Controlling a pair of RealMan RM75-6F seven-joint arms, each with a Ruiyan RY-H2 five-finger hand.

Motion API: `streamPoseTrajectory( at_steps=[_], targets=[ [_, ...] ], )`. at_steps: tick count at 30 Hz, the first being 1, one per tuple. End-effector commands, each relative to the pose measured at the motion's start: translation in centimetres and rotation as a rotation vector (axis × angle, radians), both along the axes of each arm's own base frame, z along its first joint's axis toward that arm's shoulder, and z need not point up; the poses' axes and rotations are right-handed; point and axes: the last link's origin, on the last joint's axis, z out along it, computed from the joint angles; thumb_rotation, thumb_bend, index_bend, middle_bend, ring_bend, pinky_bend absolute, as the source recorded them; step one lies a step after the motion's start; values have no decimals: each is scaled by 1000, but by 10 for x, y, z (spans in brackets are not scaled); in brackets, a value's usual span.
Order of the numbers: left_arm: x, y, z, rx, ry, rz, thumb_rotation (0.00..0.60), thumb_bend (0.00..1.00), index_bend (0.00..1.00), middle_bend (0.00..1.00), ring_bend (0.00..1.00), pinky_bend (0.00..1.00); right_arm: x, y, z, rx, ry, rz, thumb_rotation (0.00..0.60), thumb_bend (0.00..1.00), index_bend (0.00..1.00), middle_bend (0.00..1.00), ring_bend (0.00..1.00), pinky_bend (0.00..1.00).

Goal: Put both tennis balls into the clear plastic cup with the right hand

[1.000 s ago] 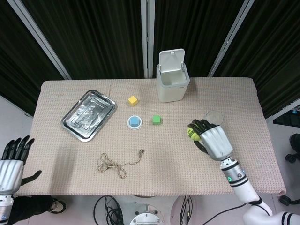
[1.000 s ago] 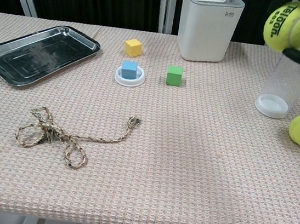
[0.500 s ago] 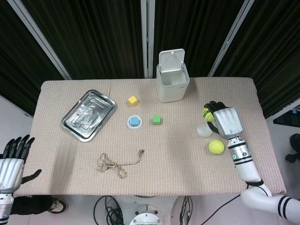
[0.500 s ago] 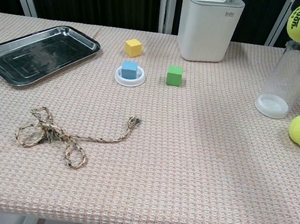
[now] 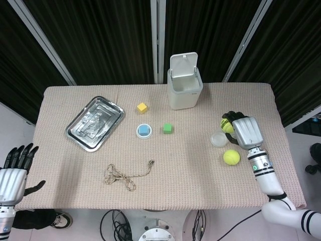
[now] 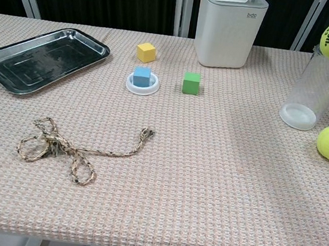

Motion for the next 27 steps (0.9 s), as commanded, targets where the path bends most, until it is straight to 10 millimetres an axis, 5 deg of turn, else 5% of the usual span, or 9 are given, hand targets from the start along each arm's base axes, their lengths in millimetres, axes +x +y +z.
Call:
streamPoseTrajectory(
  at_steps=[1, 4, 13, 20, 27],
  targets=[
    [0, 0, 0, 2, -1, -1, 600, 59, 50, 0, 0, 20, 1, -1, 1, 11, -7, -2, 600, 181, 239, 209, 142, 323],
    [1, -1, 1, 4, 0, -2, 600, 59, 50, 0, 0, 20, 1, 0, 5, 6, -24, -2, 600, 171, 175, 162, 77, 232],
    [2, 0, 1, 0, 2, -4, 600, 58, 50, 0, 0, 20, 0, 12, 25, -40, -99, 31, 600, 170, 159, 157, 68, 221],
    [2, -2, 1, 3, -3, 0, 600, 58, 50, 0, 0, 20, -7, 75, 38, -49, -171, 123, 600, 176, 154, 172, 88, 220],
    [-2, -1, -1, -10, 1, 9, 600, 59, 50, 0, 0, 20, -49, 137, 28, -67, -134, 73, 600, 176, 166, 220, 130, 223]
  ],
)
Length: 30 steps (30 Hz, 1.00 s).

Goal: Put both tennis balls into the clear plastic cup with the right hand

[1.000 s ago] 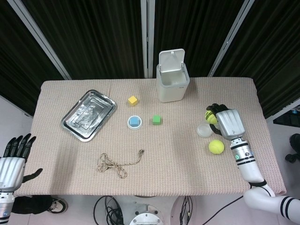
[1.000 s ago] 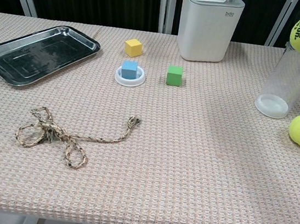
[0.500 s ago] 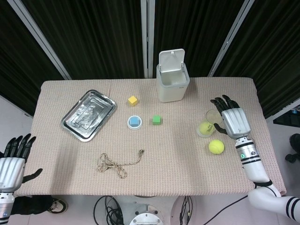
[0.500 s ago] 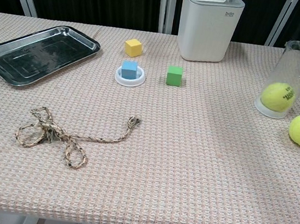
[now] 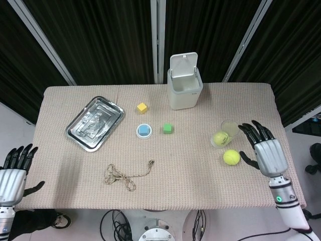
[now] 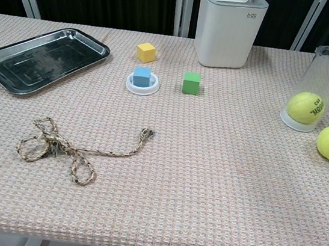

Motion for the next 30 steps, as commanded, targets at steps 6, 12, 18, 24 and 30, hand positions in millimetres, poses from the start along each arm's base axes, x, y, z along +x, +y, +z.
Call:
streamPoseTrajectory(
  at_steps=[6, 12, 18, 24, 30],
  targets=[
    [-3, -4, -3, -12, -6, 3, 600, 58, 50, 0, 0, 20, -49, 42, -26, 68, -3, -131, 600, 176, 170, 229, 135, 237],
    [-6, -6, -3, -18, -4, 7, 600, 59, 50, 0, 0, 20, -66, 30, -46, 47, -76, -206, 600, 176, 137, 194, 121, 238],
    [-6, -6, -6, -29, -2, 5, 600, 59, 50, 0, 0, 20, -67, 15, -71, 103, -209, -291, 600, 176, 69, 158, 98, 232],
    [-10, -5, -5, -27, -4, 17, 600, 59, 50, 0, 0, 20, -62, 10, -85, 122, -304, -327, 600, 176, 18, 107, 41, 127],
    [-16, -4, -4, -26, -5, 26, 600, 59, 50, 0, 0, 20, -62, 9, -97, 114, -367, -366, 600, 176, 0, 54, 0, 18]
  ],
)
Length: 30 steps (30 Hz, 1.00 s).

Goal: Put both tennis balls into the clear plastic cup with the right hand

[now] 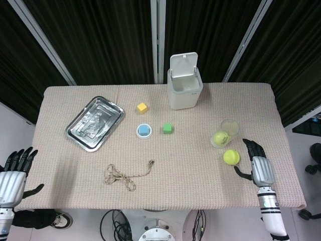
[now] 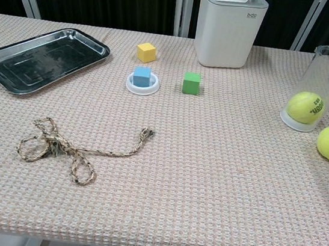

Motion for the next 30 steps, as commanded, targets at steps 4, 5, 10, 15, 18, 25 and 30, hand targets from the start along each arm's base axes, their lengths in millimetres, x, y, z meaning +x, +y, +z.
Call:
streamPoseTrajectory(
  at_steps=[4, 5, 10, 15, 18, 25, 30],
  targets=[
    [-3, 1, 0, -4, -3, 4, 600, 59, 50, 0, 0, 20, -7, -5, -12, 8, -41, -65, 600, 176, 0, 50, 0, 11],
    [-4, 1, 0, -5, -3, 5, 600, 59, 50, 0, 0, 20, -9, -7, -15, 18, -45, -79, 600, 176, 0, 50, 0, 11],
    [-5, 1, 1, -6, -7, 5, 600, 59, 50, 0, 0, 20, -10, -14, -22, 40, -53, -103, 600, 176, 0, 52, 0, 13],
    [-7, 1, 1, -5, -8, 11, 600, 60, 50, 0, 0, 20, -9, -16, -27, 56, -47, -111, 600, 180, 0, 68, 0, 92],
    [-8, 2, 1, -5, -8, 13, 600, 59, 51, 0, 0, 20, -9, -17, -29, 63, -42, -124, 600, 184, 0, 91, 0, 146],
    [-8, 2, 1, -5, -7, 13, 600, 59, 51, 0, 0, 20, -9, -16, -35, 86, -26, -141, 600, 197, 2, 141, 35, 222],
    [-9, 1, 1, -6, -7, 18, 600, 59, 52, 0, 0, 20, -7, -19, -40, 101, -13, -145, 600, 210, 52, 199, 99, 296]
  ],
)
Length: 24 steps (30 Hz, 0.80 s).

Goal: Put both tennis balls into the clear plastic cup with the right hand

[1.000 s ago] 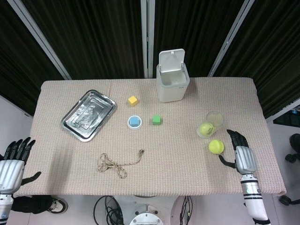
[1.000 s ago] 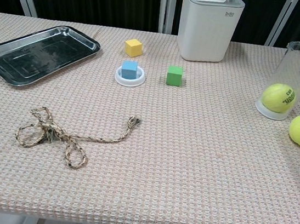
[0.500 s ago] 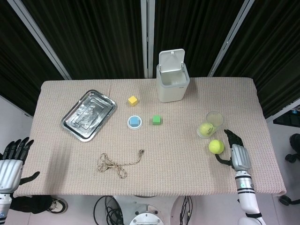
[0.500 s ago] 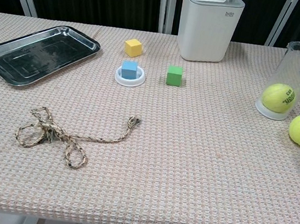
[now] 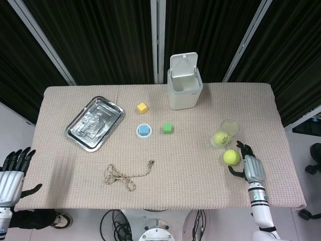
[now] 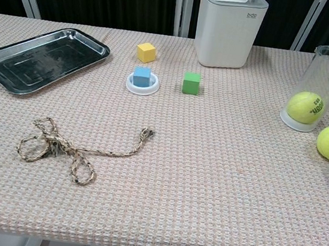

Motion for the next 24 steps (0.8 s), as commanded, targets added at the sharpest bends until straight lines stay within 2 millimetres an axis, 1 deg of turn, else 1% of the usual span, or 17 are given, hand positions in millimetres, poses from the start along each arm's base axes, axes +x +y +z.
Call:
streamPoseTrajectory(
  at_steps=[1, 4, 7, 9, 11, 16, 20, 22, 24],
  targets=[
    [0, 0, 0, 1, 1, -1, 600, 59, 51, 0, 0, 20, 2, -2, -3, 9, 11, 2, 600, 215, 74, 213, 113, 309],
    [1, 0, 0, 3, -1, -5, 600, 59, 52, 0, 0, 20, 4, -4, -5, 9, 23, 8, 600, 233, 135, 240, 146, 344],
    [1, 0, 1, 4, -4, -5, 600, 59, 52, 0, 0, 20, 6, -4, -7, 10, 38, 14, 600, 265, 235, 292, 220, 404],
    [1, 0, 0, 2, -4, -4, 600, 59, 52, 0, 0, 20, 7, -3, -8, 13, 52, 18, 600, 293, 328, 334, 273, 444],
    [0, 0, -1, -1, -5, -1, 600, 59, 52, 0, 0, 20, 6, -2, -10, 16, 65, 19, 600, 310, 394, 364, 310, 477],
    [1, -1, -1, 1, -7, -3, 600, 59, 53, 0, 0, 21, 8, 2, -10, 4, 71, 32, 600, 330, 515, 407, 371, 544],
    [2, -2, 0, 4, -11, -8, 600, 59, 53, 0, 0, 20, 18, 5, 4, -56, 50, 81, 600, 335, 526, 413, 377, 552],
    [2, -2, 1, 5, -12, -9, 600, 59, 53, 0, 0, 20, 27, 7, 16, -95, 36, 120, 600, 336, 527, 412, 377, 552],
    [3, -2, 1, 4, -13, -11, 600, 59, 52, 0, 0, 20, 42, 12, 35, -151, 17, 189, 600, 336, 527, 412, 377, 552]
  ],
)
